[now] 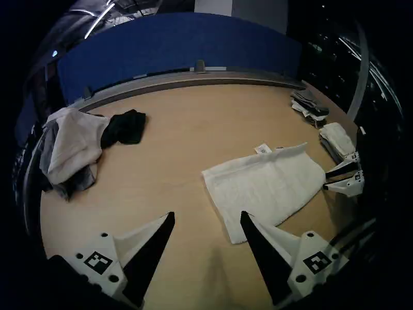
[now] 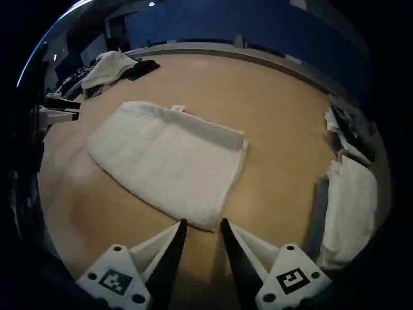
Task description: Fold towel
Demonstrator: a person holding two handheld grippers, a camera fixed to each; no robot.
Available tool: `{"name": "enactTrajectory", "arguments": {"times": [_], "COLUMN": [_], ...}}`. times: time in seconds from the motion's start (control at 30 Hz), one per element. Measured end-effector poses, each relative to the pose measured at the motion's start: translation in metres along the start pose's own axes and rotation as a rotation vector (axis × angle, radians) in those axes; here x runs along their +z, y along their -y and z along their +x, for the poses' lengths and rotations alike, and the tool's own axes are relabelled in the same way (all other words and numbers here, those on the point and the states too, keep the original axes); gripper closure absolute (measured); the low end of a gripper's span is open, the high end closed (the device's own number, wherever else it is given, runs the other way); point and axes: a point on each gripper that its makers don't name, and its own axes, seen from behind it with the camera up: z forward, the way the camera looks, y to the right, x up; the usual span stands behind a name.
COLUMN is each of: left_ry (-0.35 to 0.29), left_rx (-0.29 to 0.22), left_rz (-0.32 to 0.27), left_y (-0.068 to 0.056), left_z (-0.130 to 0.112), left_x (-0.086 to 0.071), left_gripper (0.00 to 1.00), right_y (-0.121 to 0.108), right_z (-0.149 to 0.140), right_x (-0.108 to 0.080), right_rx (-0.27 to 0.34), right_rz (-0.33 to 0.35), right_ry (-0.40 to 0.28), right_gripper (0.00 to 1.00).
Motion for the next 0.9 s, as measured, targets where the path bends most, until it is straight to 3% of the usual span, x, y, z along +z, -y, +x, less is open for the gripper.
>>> {"name": "enactTrajectory", "arguments": {"times": [0.17,0.3,0.37,0.57,0.9], "left_ry": [0.0,0.001,0.001,0.003,0.002], "left_rx": [0.002,0.002,0.002,0.007,0.009], "left_rz": [0.001,0.001,0.001,0.002,0.004], "left_y": [0.0,-0.001,-0.001,-0.002,-0.004], "left_z": [0.0,-0.002,-0.002,-0.004,-0.003], "left_x": [0.0,-0.001,-0.001,-0.002,-0.004], "left_gripper": [0.06,0.06,0.06,0.06,0.06], "right_y": [-0.002,-0.003,-0.004,0.004,0.006], "right_z": [0.0,-0.001,-0.001,-0.002,0.02], "right_x": [0.001,0.0,0.001,-0.002,-0.018], "right_rx": [0.012,0.015,0.013,0.008,0.01], "right_rz": [0.009,0.008,0.002,0.025,0.031], "right_ry": [0.001,0.005,0.003,0.001,-0.059], "right_gripper": [0.65,0.88,0.93,0.95,0.95]}}
